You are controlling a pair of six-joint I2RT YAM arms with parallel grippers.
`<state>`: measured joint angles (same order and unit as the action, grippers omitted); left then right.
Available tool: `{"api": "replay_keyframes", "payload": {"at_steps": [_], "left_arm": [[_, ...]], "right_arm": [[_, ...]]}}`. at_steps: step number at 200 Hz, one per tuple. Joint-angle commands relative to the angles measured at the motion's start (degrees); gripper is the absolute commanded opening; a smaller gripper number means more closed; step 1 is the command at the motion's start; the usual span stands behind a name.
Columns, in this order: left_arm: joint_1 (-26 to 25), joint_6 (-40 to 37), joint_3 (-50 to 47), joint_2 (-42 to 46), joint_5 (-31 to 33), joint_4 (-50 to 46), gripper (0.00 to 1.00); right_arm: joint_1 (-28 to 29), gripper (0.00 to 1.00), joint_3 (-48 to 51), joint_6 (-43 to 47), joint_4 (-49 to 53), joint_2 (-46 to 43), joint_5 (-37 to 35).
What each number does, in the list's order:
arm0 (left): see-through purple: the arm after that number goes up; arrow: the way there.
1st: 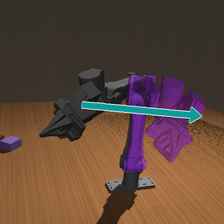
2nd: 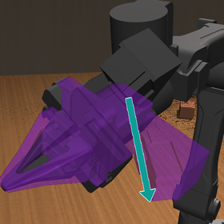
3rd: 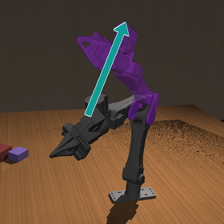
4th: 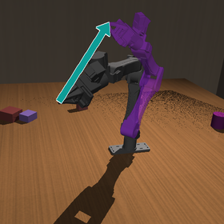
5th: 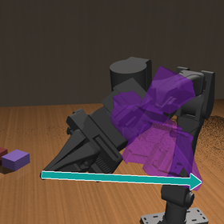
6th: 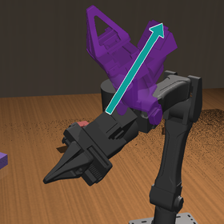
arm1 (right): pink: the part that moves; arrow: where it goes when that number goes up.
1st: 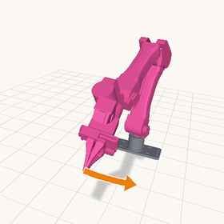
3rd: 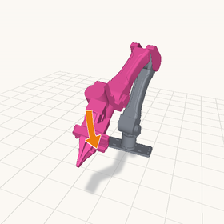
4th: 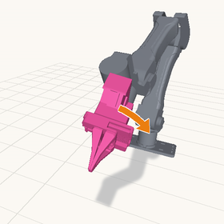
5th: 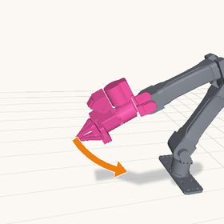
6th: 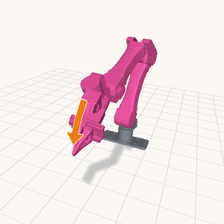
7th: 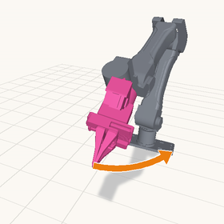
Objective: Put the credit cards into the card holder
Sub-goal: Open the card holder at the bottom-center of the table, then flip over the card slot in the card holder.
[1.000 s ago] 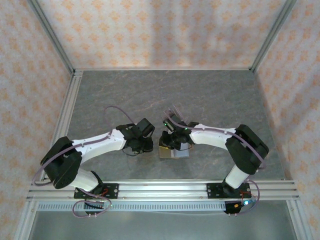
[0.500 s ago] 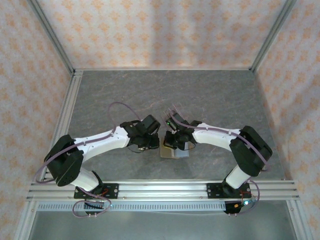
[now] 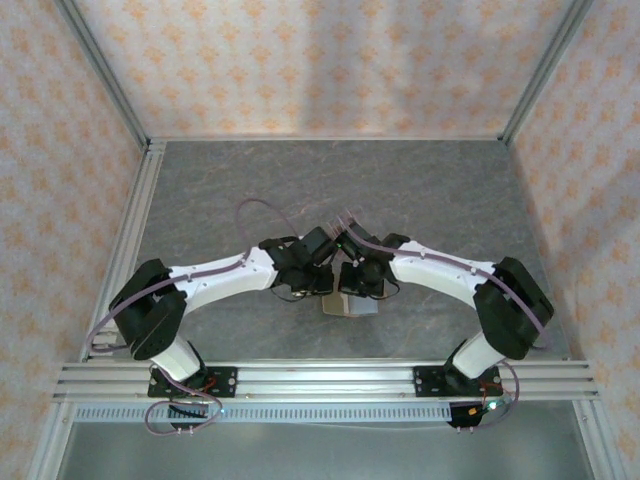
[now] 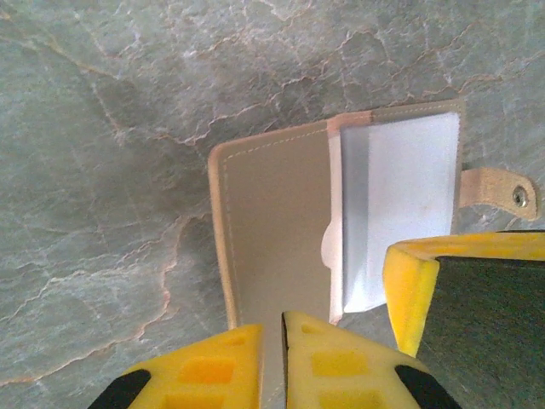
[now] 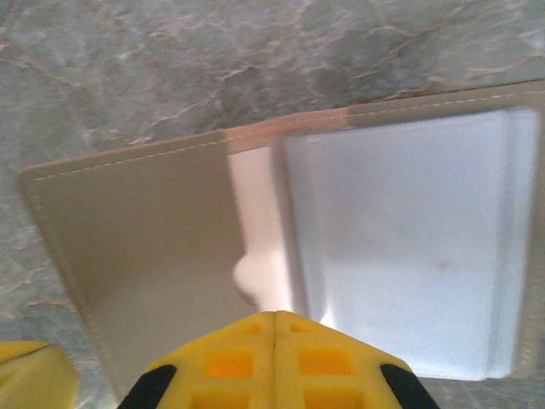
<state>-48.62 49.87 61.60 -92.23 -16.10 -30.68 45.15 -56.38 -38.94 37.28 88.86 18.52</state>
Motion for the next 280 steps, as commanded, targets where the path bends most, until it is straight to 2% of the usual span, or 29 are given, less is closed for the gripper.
{"api": "replay_keyframes", "payload": {"at_steps": [1, 12, 54, 106, 175, 280], "left_arm": [[-0.4, -0.4, 2.6, -1.9, 0.6, -1.5, 0.14], [-0.4, -0.5, 3.0, -2.8, 0.6, -1.5, 0.14], [-0.5, -0.9, 2.7, -5.5, 0.6, -1.0, 0.13], [-0.5, -0.8, -0.5, -6.6, 0.2, 0.5, 0.13], [-0.5, -0.5, -3.9, -6.2, 0.3, 1.6, 0.13], [-0.4, -0.8, -4.1, -6.1, 0.6, 1.2, 0.13]], "right_arm": [[-0.2, 0.02, -1.0, 1.0, 4.5, -1.6, -3.5], [-0.5, 0.03, -0.9, 0.7, 5.2, -2.3, -4.2], [-1.6, 0.21, -0.7, 1.4, 8.1, -4.5, -6.1], [-1.8, 0.35, -2.6, 4.3, 7.7, -1.7, -6.4], [-1.8, 0.36, -8.0, 8.8, 10.3, 5.3, -8.4], [-1.8, 0.36, -5.6, 10.0, 7.9, 10.1, -10.6]]}}
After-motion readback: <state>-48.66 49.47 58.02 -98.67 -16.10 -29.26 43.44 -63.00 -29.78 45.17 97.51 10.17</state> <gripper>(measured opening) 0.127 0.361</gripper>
